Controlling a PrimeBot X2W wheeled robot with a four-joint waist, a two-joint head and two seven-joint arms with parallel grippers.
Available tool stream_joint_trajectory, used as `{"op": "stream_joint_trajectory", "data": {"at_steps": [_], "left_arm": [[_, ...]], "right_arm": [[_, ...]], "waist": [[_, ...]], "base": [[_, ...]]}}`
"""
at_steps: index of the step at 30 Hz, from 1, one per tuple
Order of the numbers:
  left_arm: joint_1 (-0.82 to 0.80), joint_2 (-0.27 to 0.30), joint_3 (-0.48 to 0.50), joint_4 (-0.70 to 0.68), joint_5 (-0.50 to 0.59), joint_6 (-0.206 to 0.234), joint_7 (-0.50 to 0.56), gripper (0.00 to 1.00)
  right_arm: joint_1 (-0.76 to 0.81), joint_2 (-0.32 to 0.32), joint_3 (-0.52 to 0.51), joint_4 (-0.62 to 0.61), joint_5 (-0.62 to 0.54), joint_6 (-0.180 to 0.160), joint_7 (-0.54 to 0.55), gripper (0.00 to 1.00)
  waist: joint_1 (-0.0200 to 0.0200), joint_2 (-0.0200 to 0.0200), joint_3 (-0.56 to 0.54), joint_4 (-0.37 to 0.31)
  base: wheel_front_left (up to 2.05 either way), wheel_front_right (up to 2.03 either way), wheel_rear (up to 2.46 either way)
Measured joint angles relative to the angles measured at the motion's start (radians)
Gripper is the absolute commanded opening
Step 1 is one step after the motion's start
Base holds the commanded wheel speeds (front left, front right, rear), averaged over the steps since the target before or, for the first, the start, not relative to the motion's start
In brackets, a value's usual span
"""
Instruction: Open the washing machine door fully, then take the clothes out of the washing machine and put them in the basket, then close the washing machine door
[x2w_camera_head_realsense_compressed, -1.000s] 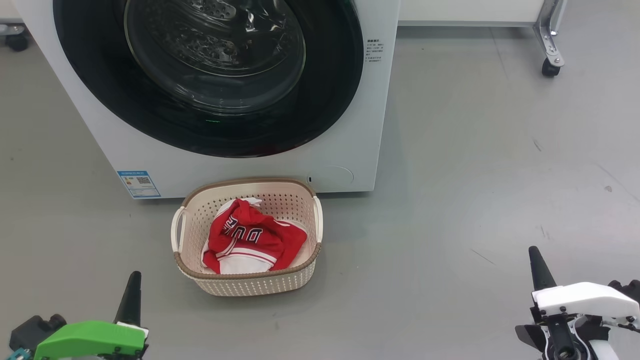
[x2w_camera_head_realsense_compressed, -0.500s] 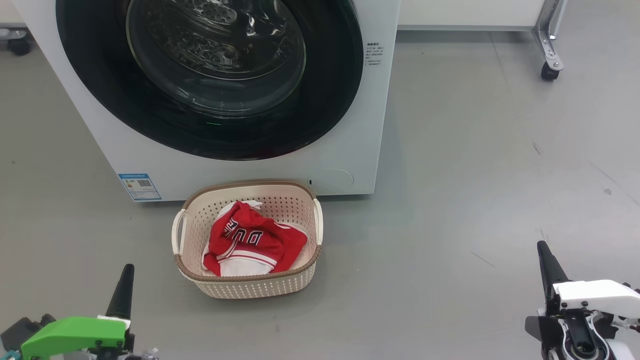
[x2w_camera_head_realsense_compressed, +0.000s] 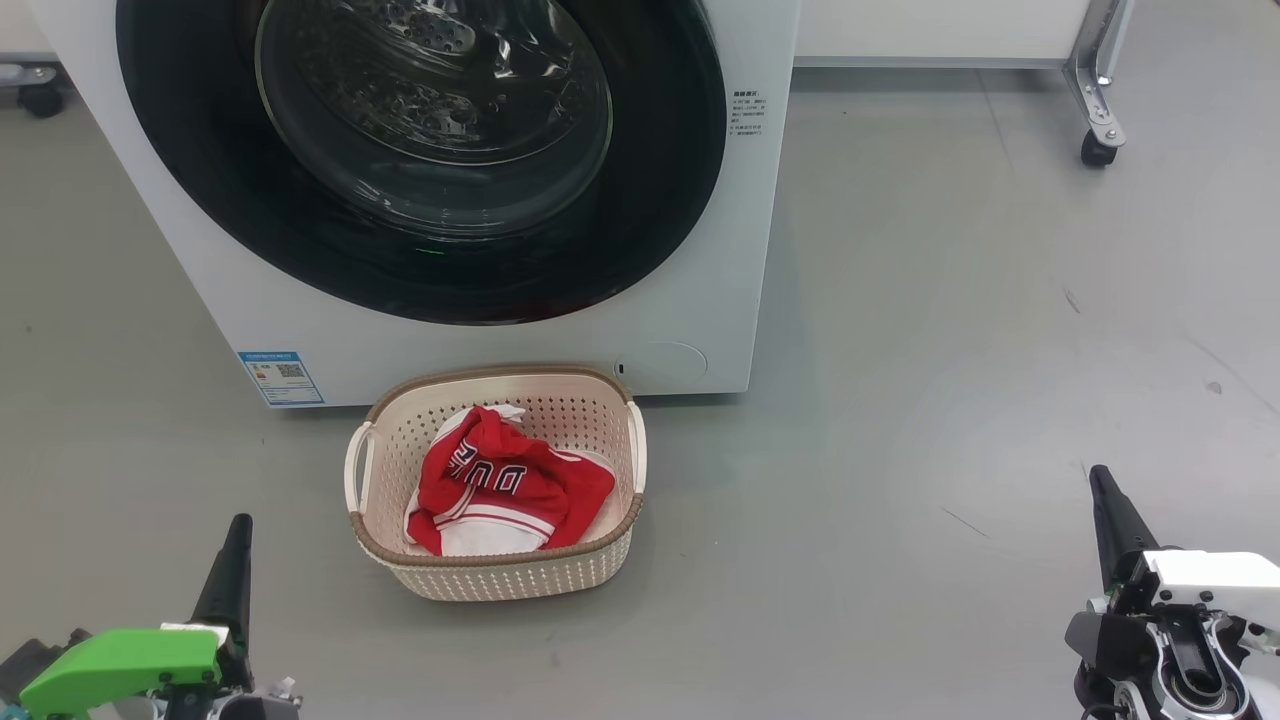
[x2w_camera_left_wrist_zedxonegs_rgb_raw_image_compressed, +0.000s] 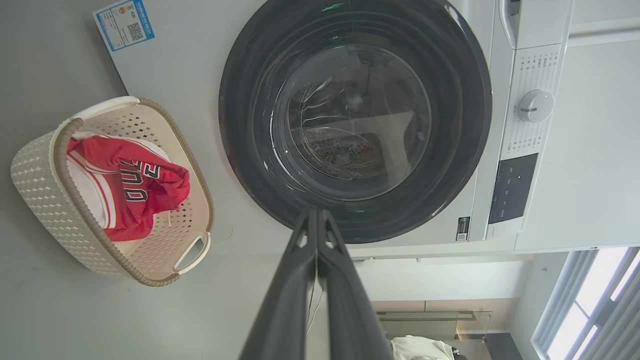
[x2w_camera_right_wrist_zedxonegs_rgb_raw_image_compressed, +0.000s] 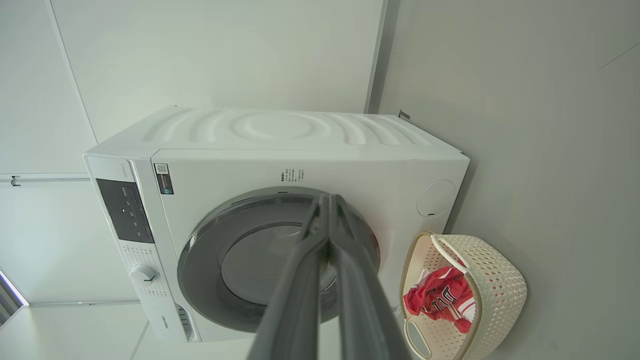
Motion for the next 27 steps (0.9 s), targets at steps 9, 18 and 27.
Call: {"op": "stream_joint_trajectory", "data": {"at_steps": [9,18,27], "left_arm": [[-0.003,-0.001,0.001,0.005,0.0,0.0,0.005,0.0],[-0.003,-0.001,0.001,0.01,0.0,0.0,0.007,0.0],[-0.003,-0.001,0.002,0.012,0.0,0.0,0.007,0.0]], "right_arm": [[0.0,0.0,-0.001,0.0,0.0,0.0,0.0,0.0],[-0.001,0.0,-0.001,0.001,0.0,0.002,0.0,0.0],[-0.001,0.0,-0.002,0.002,0.0,0.003,0.001,0.0]], "waist": [[0.0,0.0,0.0,0.0],[0.0,0.0,0.0,0.0],[0.0,0.0,0.0,0.0]], "base": [[0.0,0.0,0.0],[0.0,0.0,0.0],[0.0,0.0,0.0]]}}
